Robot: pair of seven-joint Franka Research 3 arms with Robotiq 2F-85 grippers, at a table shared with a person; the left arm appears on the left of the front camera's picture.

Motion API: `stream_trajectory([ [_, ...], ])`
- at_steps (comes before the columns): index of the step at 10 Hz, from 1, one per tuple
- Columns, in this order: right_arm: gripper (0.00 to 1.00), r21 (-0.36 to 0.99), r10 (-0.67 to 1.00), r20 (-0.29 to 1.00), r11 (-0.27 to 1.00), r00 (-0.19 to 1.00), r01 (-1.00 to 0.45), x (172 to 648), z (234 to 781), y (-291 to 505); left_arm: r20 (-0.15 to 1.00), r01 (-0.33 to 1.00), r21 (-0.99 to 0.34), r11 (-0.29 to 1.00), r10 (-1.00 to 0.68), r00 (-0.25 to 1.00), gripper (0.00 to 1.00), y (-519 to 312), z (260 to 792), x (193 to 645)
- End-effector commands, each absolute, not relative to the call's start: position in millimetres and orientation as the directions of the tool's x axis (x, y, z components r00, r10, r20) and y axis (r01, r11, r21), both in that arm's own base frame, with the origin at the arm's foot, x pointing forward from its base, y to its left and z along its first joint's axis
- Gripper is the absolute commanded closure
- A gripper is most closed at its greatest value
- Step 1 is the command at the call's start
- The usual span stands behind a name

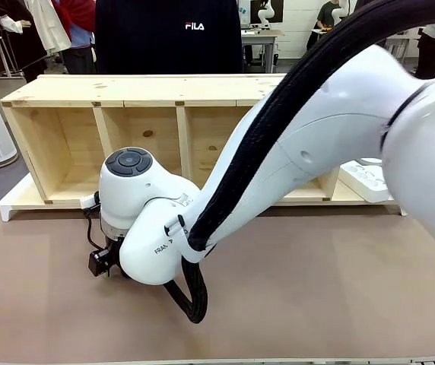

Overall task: Perform cable management.
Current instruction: When the cord part of the Power Cable appears at the lower middle area of the table and stops, grasp the cord part of the Power Cable.

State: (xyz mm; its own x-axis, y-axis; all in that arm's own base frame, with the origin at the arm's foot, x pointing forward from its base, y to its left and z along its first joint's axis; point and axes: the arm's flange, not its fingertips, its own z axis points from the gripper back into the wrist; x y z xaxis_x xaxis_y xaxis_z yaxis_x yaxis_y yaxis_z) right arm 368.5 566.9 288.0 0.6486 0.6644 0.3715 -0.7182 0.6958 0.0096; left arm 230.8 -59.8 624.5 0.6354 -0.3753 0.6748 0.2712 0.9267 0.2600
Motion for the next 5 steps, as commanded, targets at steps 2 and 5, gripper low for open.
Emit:
stream_trajectory([
  [2,0.0,0.018,0.678,0.36,0.682,0.641,-0.731,376.6,280.7,579.7,0.675,0.268,0.262,0.927,-0.374,0.635,0.0,-59.6,624.9,231.1],
  [5,0.1,-0.01,0.684,0.351,0.686,0.639,-0.728,375.9,281.3,579.5,0.675,0.268,0.262,0.927,-0.374,0.635,0.0,-59.6,624.9,231.1],
])
